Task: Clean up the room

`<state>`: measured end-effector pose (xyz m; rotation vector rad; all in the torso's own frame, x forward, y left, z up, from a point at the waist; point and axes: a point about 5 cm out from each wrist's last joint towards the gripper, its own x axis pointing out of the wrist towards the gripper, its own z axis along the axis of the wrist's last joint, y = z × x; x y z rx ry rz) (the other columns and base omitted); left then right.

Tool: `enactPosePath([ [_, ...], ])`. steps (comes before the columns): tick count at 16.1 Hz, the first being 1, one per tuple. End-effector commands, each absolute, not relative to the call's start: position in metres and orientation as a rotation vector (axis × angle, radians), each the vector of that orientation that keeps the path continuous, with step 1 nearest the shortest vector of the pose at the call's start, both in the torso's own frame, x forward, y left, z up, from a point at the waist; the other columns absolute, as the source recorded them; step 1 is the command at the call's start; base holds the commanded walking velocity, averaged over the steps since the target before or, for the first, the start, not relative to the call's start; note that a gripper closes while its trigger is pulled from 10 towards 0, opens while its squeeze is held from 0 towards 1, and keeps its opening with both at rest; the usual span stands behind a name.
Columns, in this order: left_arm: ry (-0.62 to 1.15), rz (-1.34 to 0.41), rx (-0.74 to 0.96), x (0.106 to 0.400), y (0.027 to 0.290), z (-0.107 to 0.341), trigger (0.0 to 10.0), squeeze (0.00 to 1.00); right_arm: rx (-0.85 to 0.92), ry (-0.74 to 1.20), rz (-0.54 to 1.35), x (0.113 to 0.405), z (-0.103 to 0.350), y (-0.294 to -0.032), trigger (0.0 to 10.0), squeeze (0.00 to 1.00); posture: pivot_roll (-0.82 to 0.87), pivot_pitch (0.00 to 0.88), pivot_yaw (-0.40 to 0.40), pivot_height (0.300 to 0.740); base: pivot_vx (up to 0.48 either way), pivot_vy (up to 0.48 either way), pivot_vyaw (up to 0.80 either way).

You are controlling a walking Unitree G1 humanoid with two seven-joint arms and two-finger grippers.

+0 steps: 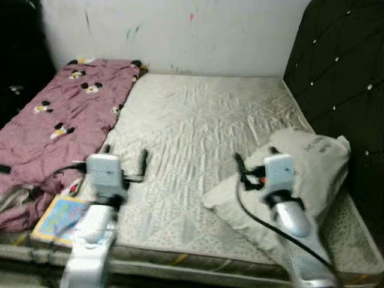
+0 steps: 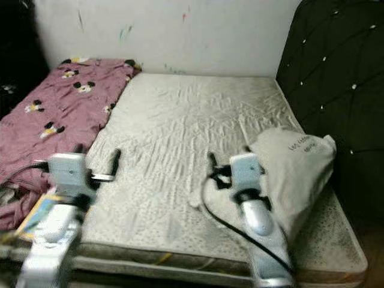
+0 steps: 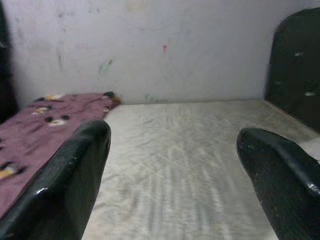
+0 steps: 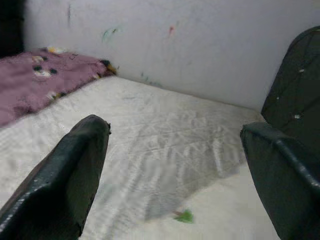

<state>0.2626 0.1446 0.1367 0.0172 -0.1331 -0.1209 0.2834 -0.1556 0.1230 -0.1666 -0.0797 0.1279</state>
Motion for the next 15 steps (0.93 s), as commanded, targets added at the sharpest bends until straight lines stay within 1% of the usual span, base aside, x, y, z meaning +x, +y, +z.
enactPosePath([
  [1,-0.131,-0.098,0.041,0.2634,0.1525,0.1376,10.0,0.00,-0.154,-0.095,0.136,0.2858,0.1263,-0.1513,10.0,0.00,-0.01,0.000,0.014,0.740,0.000,-0.270,0.00],
  [5,-0.132,-0.102,0.041,0.2637,0.1523,0.1373,10.0,0.00,-0.151,-0.091,0.135,0.2861,0.1254,-0.1514,10.0,0.00,-0.01,0.000,0.016,0.740,0.000,-0.268,0.00],
  [9,-0.131,-0.103,0.044,0.2640,0.1519,0.1374,10.0,0.00,-0.151,-0.091,0.134,0.2863,0.1253,-0.1523,10.0,0.00,-0.02,0.000,0.018,0.740,0.000,-0.280,-0.51],
  [15,-0.137,-0.104,0.037,0.2655,0.1509,0.1383,10.0,0.00,-0.151,-0.092,0.131,0.2864,0.1247,-0.1529,10.0,0.00,-0.02,0.000,0.017,0.740,0.000,-0.298,0.00],
])
